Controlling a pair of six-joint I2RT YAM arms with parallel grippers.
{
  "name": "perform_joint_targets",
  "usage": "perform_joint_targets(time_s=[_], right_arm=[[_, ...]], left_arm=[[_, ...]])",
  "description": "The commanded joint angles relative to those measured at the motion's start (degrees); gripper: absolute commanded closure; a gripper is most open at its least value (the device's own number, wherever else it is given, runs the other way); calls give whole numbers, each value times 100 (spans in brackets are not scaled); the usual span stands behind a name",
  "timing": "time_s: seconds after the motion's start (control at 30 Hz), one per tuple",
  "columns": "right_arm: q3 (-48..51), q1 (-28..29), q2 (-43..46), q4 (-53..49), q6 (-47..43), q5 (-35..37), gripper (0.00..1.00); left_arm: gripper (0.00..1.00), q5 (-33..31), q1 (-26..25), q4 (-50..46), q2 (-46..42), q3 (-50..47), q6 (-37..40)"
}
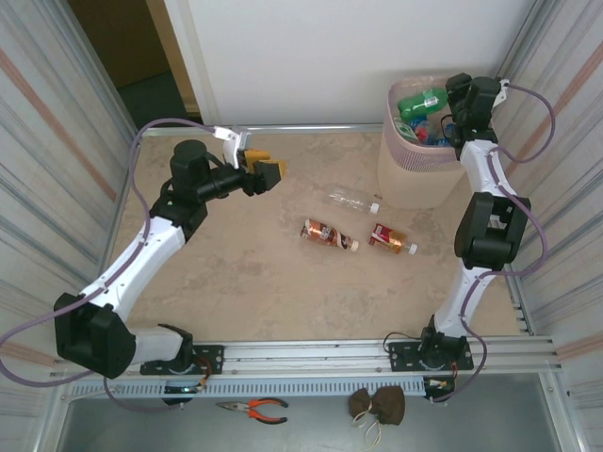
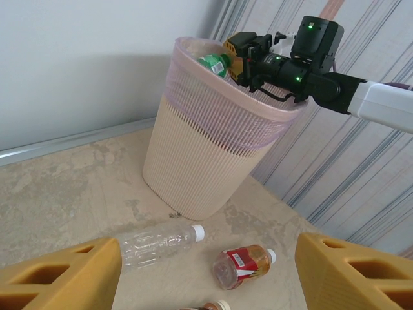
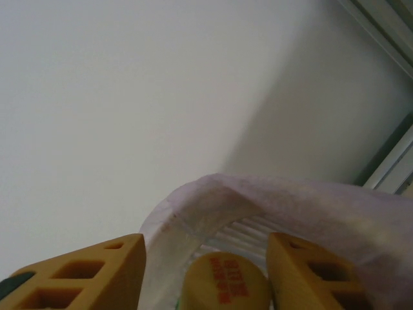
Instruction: Put the plastic bottles in the bin
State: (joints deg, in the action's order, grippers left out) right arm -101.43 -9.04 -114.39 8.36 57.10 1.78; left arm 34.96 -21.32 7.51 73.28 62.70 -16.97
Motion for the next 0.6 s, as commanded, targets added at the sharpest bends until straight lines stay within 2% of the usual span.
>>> perform_joint_targets(time_s=[0.0, 0.33, 0.57], right_arm=[[-261, -54, 249, -287, -547, 277, 42], [-455, -130, 705, -816, -1552, 137, 37], [-769, -54, 827, -1147, -1931, -129, 38]], left_arm=[[28, 99, 58, 94, -252, 111, 91], [28, 15, 93, -74, -419, 3, 230], [28, 37, 102, -99, -443, -36, 232]])
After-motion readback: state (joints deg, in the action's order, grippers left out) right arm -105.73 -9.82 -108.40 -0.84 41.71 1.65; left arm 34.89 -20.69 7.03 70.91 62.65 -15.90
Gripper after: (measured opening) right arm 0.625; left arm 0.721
